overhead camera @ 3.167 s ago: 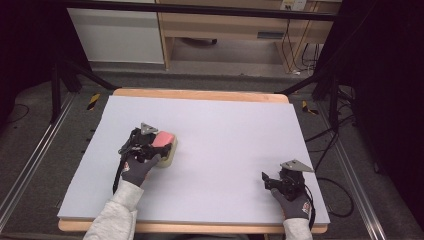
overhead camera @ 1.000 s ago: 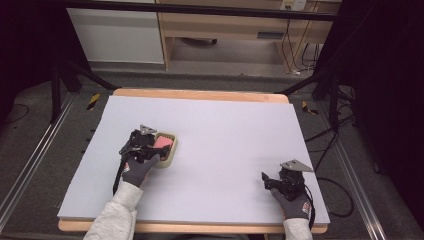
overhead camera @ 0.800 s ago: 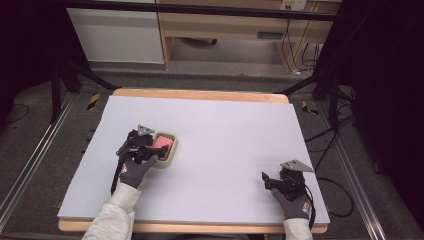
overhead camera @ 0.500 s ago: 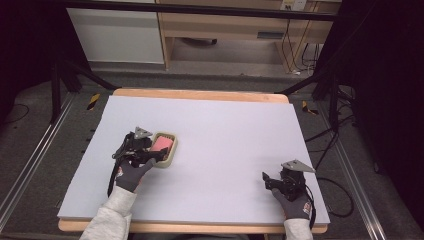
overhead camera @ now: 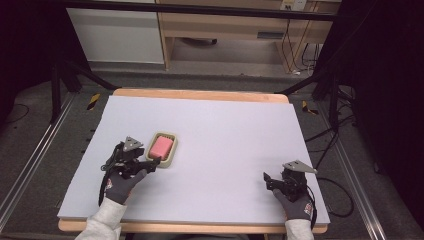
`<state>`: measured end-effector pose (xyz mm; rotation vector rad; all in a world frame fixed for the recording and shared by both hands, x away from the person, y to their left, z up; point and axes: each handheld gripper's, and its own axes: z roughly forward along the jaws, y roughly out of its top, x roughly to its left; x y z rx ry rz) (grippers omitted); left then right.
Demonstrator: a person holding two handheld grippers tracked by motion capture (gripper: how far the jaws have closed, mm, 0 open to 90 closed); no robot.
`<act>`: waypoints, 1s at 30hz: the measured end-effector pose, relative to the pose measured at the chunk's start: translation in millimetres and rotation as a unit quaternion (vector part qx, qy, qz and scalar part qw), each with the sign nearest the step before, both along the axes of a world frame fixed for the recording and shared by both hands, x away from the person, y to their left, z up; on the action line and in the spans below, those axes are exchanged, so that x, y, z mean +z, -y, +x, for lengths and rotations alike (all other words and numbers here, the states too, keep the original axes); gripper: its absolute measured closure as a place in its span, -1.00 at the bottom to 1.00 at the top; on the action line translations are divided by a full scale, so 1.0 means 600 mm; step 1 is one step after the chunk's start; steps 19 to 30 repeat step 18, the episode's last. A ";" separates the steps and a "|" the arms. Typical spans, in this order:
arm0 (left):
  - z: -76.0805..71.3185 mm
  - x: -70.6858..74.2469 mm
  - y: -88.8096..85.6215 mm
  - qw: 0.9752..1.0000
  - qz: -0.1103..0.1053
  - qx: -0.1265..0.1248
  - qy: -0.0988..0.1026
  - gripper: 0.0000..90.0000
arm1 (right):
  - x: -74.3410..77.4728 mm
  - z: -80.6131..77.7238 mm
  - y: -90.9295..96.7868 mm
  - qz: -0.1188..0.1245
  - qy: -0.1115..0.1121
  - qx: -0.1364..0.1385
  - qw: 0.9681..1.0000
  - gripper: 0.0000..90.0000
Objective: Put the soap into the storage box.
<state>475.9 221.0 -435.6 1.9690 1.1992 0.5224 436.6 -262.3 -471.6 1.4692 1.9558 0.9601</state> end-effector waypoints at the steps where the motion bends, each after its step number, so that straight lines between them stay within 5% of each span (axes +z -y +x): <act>1: -0.004 -0.002 -0.002 1.000 0.004 0.000 0.000 -0.42 | 0.000 0.000 0.001 0.001 0.000 -0.001 1.000 -0.61; 18: -0.031 -0.023 -0.041 0.999 0.025 0.021 -0.008 -0.46 | -0.001 -0.001 0.005 -0.001 -0.003 -0.002 1.000 -0.63; 30: -0.031 -0.023 -0.041 0.999 0.025 0.021 -0.008 -0.46 | -0.001 -0.001 0.005 -0.001 -0.003 -0.002 1.000 -0.63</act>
